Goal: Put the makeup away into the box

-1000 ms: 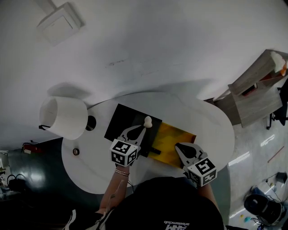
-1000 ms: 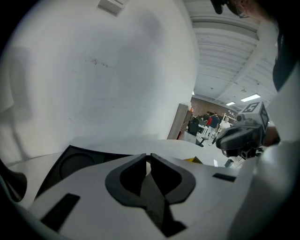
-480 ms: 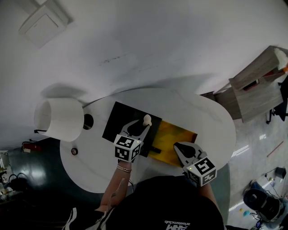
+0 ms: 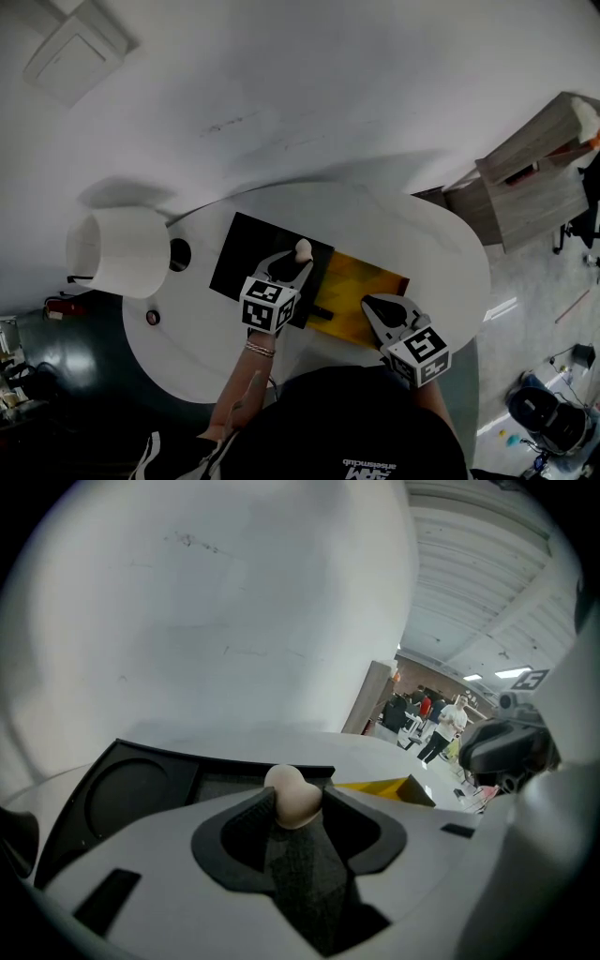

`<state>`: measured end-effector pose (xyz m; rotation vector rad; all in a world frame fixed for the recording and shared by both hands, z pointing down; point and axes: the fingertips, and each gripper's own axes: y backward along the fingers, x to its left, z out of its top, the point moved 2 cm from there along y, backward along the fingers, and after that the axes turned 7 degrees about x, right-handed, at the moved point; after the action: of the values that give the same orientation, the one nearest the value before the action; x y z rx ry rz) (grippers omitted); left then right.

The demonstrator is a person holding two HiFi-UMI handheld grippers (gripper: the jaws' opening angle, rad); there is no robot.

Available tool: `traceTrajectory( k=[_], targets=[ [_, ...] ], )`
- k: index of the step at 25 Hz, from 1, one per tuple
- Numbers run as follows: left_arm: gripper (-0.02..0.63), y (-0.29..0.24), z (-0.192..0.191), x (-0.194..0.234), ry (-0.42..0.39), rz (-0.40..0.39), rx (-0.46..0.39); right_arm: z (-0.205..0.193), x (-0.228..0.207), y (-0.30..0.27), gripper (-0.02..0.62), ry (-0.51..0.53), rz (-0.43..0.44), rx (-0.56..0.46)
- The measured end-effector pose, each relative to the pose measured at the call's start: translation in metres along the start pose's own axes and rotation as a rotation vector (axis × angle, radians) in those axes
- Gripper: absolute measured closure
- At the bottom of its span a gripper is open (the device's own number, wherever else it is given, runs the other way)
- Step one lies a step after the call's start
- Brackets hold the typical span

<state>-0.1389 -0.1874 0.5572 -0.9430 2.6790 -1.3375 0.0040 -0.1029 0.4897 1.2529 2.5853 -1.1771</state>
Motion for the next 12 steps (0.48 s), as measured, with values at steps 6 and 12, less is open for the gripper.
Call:
traceTrajectory(
  k=[6, 12],
  targets=[
    [0.458, 0.002, 0.000, 0.001, 0.014, -0.009, 0.005, -0.001, 0.001, 0.001, 0.566, 0.007, 0.000, 0.000],
    [0.469, 0.011, 0.005, -0.003, -0.022, 0.000, -0.026, 0.000, 0.003, 0.004, 0.566, 0.020, -0.003, -0.011]
  ],
)
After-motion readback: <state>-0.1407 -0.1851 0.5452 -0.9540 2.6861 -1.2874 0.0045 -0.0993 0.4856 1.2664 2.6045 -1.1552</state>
